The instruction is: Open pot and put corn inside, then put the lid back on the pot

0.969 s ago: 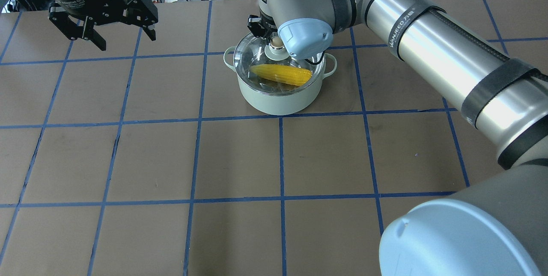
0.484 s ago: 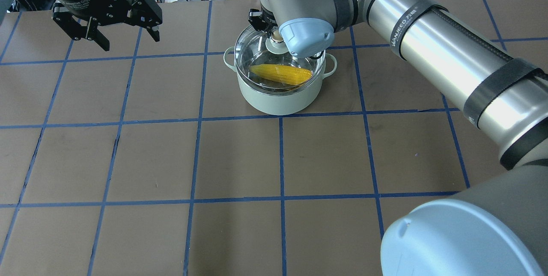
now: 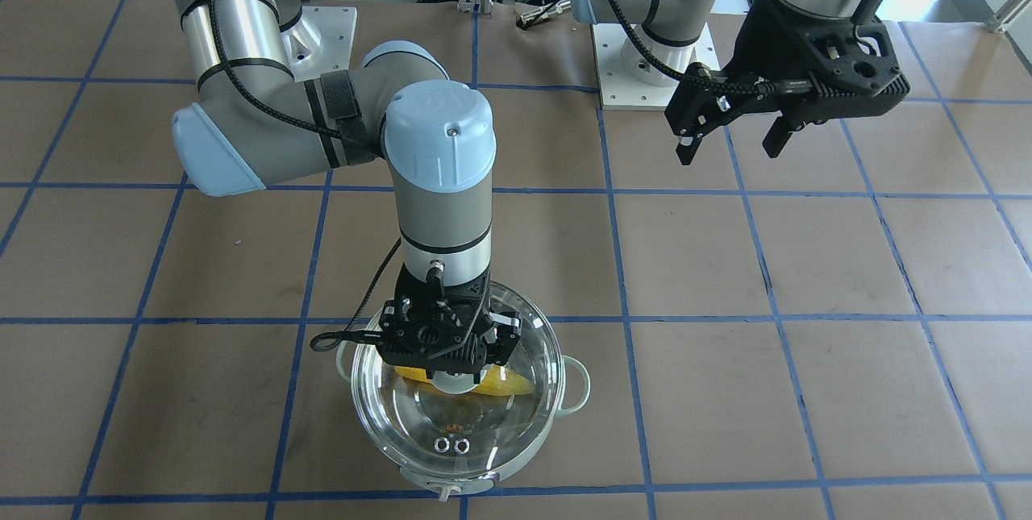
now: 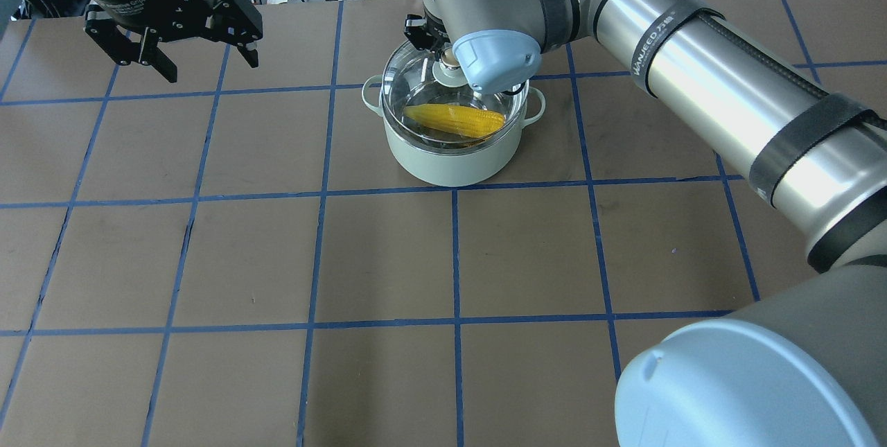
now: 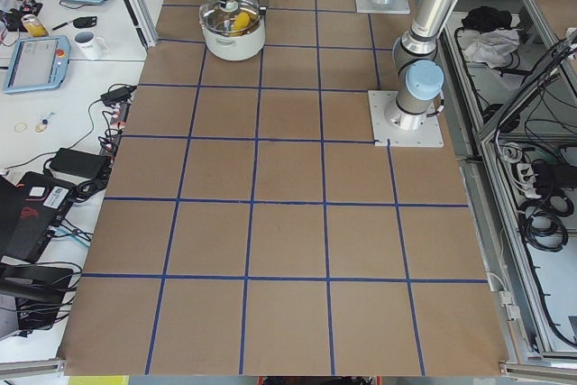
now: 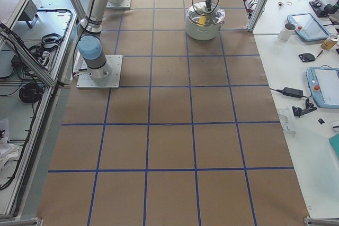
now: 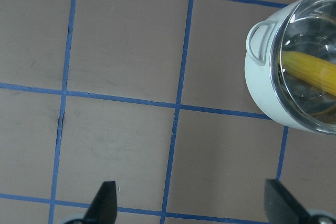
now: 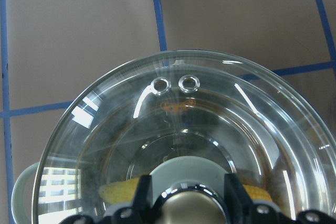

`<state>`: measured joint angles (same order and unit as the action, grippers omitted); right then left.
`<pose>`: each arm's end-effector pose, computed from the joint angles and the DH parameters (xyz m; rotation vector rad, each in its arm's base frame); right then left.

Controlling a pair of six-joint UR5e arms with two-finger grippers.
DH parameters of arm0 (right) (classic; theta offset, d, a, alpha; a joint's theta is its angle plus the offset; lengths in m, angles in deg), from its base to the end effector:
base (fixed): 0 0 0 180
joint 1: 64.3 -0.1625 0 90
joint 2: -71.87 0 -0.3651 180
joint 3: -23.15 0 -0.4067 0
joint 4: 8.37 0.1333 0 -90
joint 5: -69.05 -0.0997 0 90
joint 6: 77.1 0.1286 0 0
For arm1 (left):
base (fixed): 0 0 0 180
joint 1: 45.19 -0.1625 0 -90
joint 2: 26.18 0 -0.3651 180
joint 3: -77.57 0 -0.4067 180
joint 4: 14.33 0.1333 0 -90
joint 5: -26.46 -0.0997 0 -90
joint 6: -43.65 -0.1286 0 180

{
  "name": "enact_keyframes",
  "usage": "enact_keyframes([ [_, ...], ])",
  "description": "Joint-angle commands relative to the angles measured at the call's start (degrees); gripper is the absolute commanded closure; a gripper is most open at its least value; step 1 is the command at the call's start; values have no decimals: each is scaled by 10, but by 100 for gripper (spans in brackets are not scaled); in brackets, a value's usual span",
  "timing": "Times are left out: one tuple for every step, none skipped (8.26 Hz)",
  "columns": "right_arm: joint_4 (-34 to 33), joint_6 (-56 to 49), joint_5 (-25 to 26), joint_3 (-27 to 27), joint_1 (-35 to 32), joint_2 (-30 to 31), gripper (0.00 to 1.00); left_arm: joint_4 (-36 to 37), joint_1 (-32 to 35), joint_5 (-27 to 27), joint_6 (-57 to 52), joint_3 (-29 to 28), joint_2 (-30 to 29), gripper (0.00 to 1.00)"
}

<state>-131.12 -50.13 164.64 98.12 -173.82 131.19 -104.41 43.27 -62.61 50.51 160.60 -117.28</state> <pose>0.3513 -0.6296 0.2738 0.2223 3.0671 -0.4840 -0.1213 -0.5272 0.4513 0.2270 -3.1085 0.1563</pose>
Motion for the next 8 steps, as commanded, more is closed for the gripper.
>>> enact_keyframes([
  [-9,9,0,1,0,-3,74,0,0,0,-1,-1,0,0],
  [-9,18,-1,2,0,-3,74,0,1,0,-1,0,0,0],
  [-10,18,-1,1,0,-3,74,0,1,0,-1,-1,0,0],
  [-10,18,-1,2,0,-3,74,0,1,0,-1,0,1,0],
  [-10,18,-1,2,0,-3,74,0,1,0,-1,0,2,0],
  [-10,18,-1,3,-1,-3,74,0,1,0,-1,0,2,0],
  [-9,18,-1,3,-1,-3,74,0,1,0,-1,0,2,0],
  [-9,19,-2,4,-1,-3,74,0,1,0,-1,0,3,0],
])
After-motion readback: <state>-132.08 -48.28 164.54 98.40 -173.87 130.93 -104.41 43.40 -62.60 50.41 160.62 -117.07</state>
